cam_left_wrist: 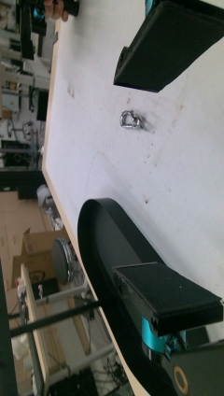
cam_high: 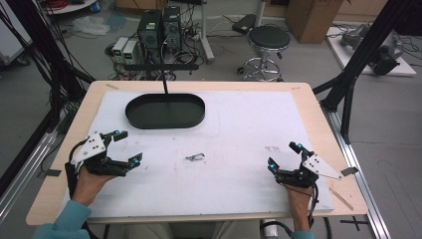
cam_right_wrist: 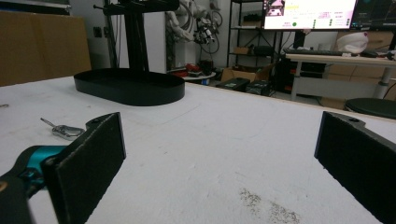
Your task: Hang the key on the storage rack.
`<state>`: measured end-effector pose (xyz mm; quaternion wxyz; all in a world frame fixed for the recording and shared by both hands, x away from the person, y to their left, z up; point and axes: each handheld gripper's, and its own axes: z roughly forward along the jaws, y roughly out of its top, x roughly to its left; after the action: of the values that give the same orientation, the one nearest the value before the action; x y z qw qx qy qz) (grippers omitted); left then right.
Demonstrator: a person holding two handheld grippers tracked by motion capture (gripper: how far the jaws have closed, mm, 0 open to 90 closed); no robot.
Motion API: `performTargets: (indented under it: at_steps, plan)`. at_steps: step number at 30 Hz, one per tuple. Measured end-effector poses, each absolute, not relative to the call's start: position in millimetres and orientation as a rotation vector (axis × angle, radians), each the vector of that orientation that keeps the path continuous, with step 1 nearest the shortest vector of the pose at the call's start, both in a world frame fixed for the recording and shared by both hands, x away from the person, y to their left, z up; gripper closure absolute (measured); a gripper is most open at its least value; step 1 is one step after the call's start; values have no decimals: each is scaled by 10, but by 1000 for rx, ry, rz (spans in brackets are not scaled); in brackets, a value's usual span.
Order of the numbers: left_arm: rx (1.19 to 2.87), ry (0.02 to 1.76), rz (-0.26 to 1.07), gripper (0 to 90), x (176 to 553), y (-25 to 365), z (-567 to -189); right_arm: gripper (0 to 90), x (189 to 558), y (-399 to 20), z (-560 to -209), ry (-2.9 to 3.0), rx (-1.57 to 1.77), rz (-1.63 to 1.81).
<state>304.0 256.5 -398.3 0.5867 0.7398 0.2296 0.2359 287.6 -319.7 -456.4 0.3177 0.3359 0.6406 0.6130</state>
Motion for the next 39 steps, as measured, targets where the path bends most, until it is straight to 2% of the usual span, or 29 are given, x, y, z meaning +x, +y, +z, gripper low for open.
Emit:
performTargets:
  at_steps: [5,23,39]
  plan:
    - [1815,483,555,87,3143,2416,-3890,11,2876,-3199,-4564,1686,884,1613]
    - [2121,284,449,88,3439,1768,-3758,11,2874,-3200,-4564,1687,882,1612]
    - [2275,204,343,88,3643,1327,-3714,11,2873,-3202,-4566,1678,880,1617]
